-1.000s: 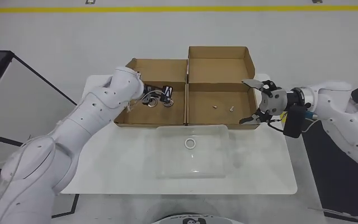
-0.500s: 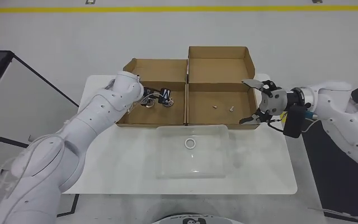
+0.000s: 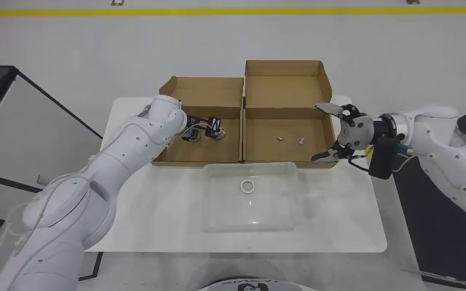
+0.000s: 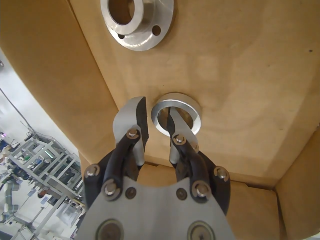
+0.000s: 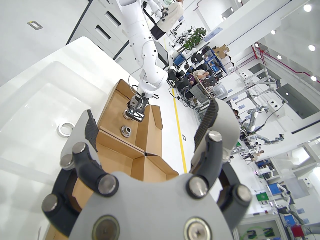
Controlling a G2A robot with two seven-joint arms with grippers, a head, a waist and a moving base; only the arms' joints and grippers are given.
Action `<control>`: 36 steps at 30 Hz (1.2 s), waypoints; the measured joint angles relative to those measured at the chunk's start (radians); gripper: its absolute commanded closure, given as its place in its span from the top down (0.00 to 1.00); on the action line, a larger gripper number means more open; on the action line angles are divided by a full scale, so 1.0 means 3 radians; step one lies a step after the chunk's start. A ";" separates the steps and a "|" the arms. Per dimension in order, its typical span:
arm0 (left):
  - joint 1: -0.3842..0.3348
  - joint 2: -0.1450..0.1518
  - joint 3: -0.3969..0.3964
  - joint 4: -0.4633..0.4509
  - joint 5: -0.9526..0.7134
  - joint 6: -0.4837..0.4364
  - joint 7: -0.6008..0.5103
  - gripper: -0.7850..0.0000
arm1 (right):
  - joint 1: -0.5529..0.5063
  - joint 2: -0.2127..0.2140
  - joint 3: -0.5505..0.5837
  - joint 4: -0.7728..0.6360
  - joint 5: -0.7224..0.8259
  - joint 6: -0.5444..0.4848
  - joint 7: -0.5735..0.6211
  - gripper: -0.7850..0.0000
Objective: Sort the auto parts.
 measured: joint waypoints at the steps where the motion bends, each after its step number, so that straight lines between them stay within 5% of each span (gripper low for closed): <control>1: -0.0009 -0.0005 -0.0007 0.0002 0.0000 0.0002 0.0007 0.93 | 0.0000 0.0000 0.0000 0.0000 0.0000 0.0000 0.0000 1.00; 3: -0.0029 -0.0013 -0.0029 0.0002 -0.0002 0.0007 0.0021 1.00 | 0.0000 0.0000 0.0000 0.0000 0.0000 0.0000 0.0000 1.00; 10: -0.0101 0.0006 -0.0169 -0.0117 -0.0053 -0.0009 0.0050 1.00 | 0.0000 0.0000 0.0000 0.0000 0.0000 0.0000 0.0000 1.00; 17: -0.0124 0.0135 -0.0442 -0.0548 -0.0105 -0.0129 -0.0002 1.00 | 0.0000 0.0000 0.0000 0.0000 0.0000 0.0000 0.0000 1.00; 24: 0.0124 0.0392 -0.0932 -0.1400 -0.0283 -0.0450 -0.0298 1.00 | 0.0000 0.0000 0.0000 0.0000 0.0000 0.0000 0.0000 1.00; 36: 0.0945 0.0896 -0.1467 -0.2995 -0.1301 -0.0449 -0.1188 1.00 | 0.0000 0.0000 0.0000 0.0000 0.0000 0.0000 0.0000 1.00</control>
